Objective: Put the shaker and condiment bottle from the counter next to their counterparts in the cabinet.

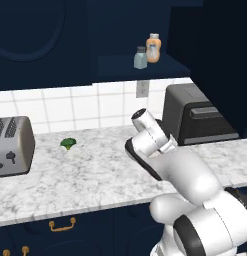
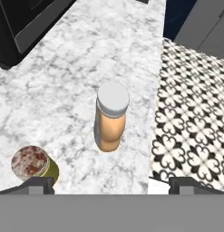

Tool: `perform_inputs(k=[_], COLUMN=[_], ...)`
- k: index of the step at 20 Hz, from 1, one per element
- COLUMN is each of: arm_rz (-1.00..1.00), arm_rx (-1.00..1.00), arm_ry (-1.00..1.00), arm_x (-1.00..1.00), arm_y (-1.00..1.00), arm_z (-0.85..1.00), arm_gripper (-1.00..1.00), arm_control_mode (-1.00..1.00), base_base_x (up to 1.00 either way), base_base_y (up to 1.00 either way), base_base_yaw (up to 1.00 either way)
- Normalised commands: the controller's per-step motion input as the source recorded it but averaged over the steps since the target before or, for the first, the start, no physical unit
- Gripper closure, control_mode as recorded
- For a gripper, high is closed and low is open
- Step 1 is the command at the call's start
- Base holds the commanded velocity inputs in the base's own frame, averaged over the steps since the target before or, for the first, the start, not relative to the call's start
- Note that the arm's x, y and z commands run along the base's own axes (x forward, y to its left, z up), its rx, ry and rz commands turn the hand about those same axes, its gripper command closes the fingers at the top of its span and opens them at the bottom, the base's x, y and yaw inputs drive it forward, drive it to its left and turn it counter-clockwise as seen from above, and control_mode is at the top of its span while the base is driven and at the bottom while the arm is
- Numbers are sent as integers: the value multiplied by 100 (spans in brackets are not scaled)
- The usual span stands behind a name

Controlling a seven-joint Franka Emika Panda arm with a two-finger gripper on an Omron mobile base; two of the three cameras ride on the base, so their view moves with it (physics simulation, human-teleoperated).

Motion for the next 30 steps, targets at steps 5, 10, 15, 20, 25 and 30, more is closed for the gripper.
perform_inputs(k=[5, 10, 15, 20, 25, 30], arm_rz=[-7, 0, 0, 4, 1, 0], arm_rx=[-7, 0, 0, 0, 0, 0], arm_ry=[7, 0, -6, -8, -10, -2], arm_x=[0, -1, -5, -3, -5, 0], arm_y=[-12, -45, -37, -16, -1, -5], arm_z=[0, -1, 0, -14, -26, -12], arm_gripper=[-100, -100, -100, -100, -100, -100], arm_control_mode=[-100, -100, -100, -100, -100, -100], base_base_x=[0, 0, 0, 0, 0, 0], base_base_y=[0, 0, 0, 0, 0, 0], base_base_yaw=[0, 0, 0, 0, 0, 0])
